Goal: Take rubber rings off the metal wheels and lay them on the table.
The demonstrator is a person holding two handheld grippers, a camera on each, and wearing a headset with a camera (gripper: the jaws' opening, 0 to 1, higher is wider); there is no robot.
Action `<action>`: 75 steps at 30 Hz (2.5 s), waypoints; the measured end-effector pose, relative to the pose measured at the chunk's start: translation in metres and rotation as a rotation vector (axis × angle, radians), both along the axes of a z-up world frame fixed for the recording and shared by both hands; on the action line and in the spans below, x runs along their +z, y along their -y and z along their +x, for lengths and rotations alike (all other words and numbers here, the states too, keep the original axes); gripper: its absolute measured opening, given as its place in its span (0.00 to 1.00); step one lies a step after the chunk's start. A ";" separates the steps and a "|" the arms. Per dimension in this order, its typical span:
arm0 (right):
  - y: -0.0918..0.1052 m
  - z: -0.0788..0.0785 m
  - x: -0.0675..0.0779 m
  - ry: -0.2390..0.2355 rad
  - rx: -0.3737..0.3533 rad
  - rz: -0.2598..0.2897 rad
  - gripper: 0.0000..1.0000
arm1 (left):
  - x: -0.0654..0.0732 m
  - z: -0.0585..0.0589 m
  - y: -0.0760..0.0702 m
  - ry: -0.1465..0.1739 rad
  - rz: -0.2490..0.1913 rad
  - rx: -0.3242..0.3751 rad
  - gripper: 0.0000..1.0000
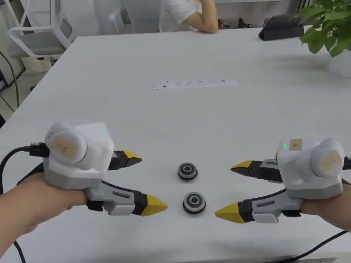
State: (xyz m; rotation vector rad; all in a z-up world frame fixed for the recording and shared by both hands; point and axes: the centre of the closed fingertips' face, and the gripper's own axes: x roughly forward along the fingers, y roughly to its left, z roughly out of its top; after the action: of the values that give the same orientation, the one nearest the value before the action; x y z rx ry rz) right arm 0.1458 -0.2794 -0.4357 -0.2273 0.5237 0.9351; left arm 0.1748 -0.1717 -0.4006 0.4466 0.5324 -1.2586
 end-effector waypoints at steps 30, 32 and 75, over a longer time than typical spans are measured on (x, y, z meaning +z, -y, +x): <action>-0.016 0.003 -0.025 -0.051 0.094 -0.027 0.42 | -0.023 -0.004 0.034 -0.014 0.011 -0.106 0.44; -0.018 0.003 -0.027 -0.054 0.101 -0.029 0.40 | -0.024 -0.006 0.036 -0.017 0.012 -0.112 0.43; -0.027 0.000 -0.044 -0.106 0.146 -0.028 0.27 | -0.060 -0.022 0.071 -0.079 0.059 -0.198 0.12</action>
State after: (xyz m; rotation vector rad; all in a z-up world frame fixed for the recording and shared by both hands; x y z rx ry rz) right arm 0.1458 -0.2524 -0.4794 -0.2447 0.6242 1.0860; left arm 0.1524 -0.2431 -0.4605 0.5106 0.6043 -1.4582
